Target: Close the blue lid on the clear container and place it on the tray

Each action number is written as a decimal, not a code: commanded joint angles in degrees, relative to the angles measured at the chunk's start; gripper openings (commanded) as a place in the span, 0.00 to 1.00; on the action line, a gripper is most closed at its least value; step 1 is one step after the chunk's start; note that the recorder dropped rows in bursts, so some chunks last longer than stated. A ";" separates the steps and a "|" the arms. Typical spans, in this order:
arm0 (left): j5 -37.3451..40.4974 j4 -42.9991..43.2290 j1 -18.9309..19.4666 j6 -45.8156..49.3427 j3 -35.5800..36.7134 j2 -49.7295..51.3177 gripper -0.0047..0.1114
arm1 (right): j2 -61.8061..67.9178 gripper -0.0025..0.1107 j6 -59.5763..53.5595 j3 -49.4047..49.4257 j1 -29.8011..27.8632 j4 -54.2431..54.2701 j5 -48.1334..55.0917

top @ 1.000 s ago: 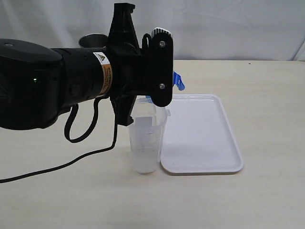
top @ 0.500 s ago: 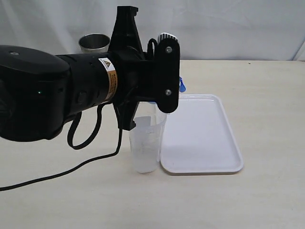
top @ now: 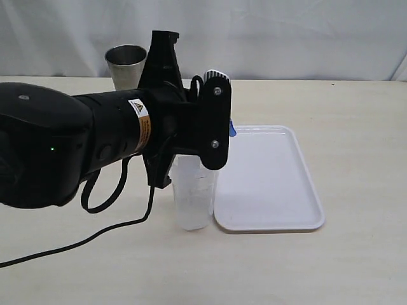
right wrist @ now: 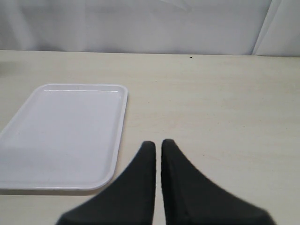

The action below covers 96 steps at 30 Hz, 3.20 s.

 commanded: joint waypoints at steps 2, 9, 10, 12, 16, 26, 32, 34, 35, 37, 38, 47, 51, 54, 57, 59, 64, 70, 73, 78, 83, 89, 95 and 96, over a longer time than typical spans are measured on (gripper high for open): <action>1.77 4.51 -0.14 -4.63 0.48 -0.13 0.04 | -0.24 0.06 -0.33 0.14 -0.32 -0.43 -0.26; 4.54 7.38 -2.80 -5.08 0.48 -0.13 0.04 | -0.24 0.06 -0.33 0.14 -0.32 -0.43 -0.26; 5.63 8.63 -2.97 -6.06 0.48 -0.13 0.04 | -0.24 0.06 -0.33 0.14 -0.32 -0.43 -0.26; 7.66 11.05 -3.06 -9.19 0.48 -0.13 0.04 | -0.24 0.06 -0.33 0.14 -0.32 -0.43 -0.26; 10.05 11.63 -2.68 -10.70 0.48 -0.13 0.04 | -0.24 0.06 -0.33 0.14 -0.32 -0.43 -0.26; 12.07 11.63 -3.26 -12.61 0.48 -0.13 0.04 | -0.24 0.06 -0.33 0.14 -0.32 -0.43 -0.26; 15.72 11.87 -6.96 -13.37 0.48 -0.13 0.04 | -0.24 0.06 -0.33 0.14 -0.32 -0.43 -0.26; 16.17 11.87 -7.93 -13.37 0.48 -0.13 0.04 | -0.24 0.06 -0.33 0.14 -0.32 -0.43 -0.26; 16.50 11.76 -8.21 -13.37 0.48 -0.13 0.04 | -0.24 0.06 -0.33 0.14 -0.32 -0.43 -0.26; 17.26 11.23 -8.49 -13.37 0.48 -0.13 0.04 | -0.24 0.06 -0.33 0.14 -0.32 -0.43 -0.26; 17.37 11.22 -8.59 -13.52 0.62 -0.13 0.04 | -0.24 0.06 -0.33 0.14 -0.32 -0.43 -0.26; 17.36 9.87 -10.82 -13.50 0.62 -0.13 0.04 | -0.24 0.06 -0.33 0.14 -0.32 -0.43 -0.26; 17.38 8.40 -10.82 -13.38 0.62 -0.13 0.04 | -0.24 0.06 -0.33 0.14 -0.32 -0.43 -0.26; 17.12 8.25 -10.82 -13.38 1.19 -0.13 0.04 | -0.24 0.06 -0.33 0.14 -0.32 -0.43 -0.26; 17.20 8.52 -10.82 -13.38 2.42 -0.13 0.04 | -0.24 0.06 -0.33 0.14 -0.32 -0.43 -0.26; 17.99 8.60 -10.82 -13.38 2.80 -0.13 0.04 | -0.24 0.06 -0.33 0.14 -0.32 -0.43 -0.26; 16.91 8.42 -10.82 -13.38 2.80 -0.13 0.04 | -0.24 0.06 -0.33 0.14 -0.32 -0.43 -0.26; 16.72 8.15 -10.82 -13.38 2.80 -0.13 0.04 | -0.24 0.06 -0.33 0.14 -0.32 -0.43 -0.26; 16.72 7.61 -10.82 -13.38 2.80 -0.13 0.04 | -0.24 0.06 -0.33 0.14 -0.32 -0.43 -0.26; 16.72 6.31 -10.82 -13.38 2.80 -0.13 0.04 | -0.24 0.06 -0.33 0.14 -0.32 -0.43 -0.26; 16.30 4.71 -10.82 -13.38 2.89 -0.13 0.04 | -0.24 0.06 -0.33 0.14 -0.32 -0.43 -0.26; 15.71 2.74 -10.82 -12.70 2.89 -0.13 0.04 | -0.24 0.06 -0.33 0.14 -0.32 -0.43 -0.26; 16.55 4.67 -13.22 -12.25 6.92 -0.13 0.04 | -0.24 0.06 -0.33 0.14 -0.32 -0.43 -0.26; 17.17 5.25 -13.61 -12.61 7.16 -0.13 0.04 | -0.24 0.06 -0.33 0.14 -0.32 -0.43 -0.26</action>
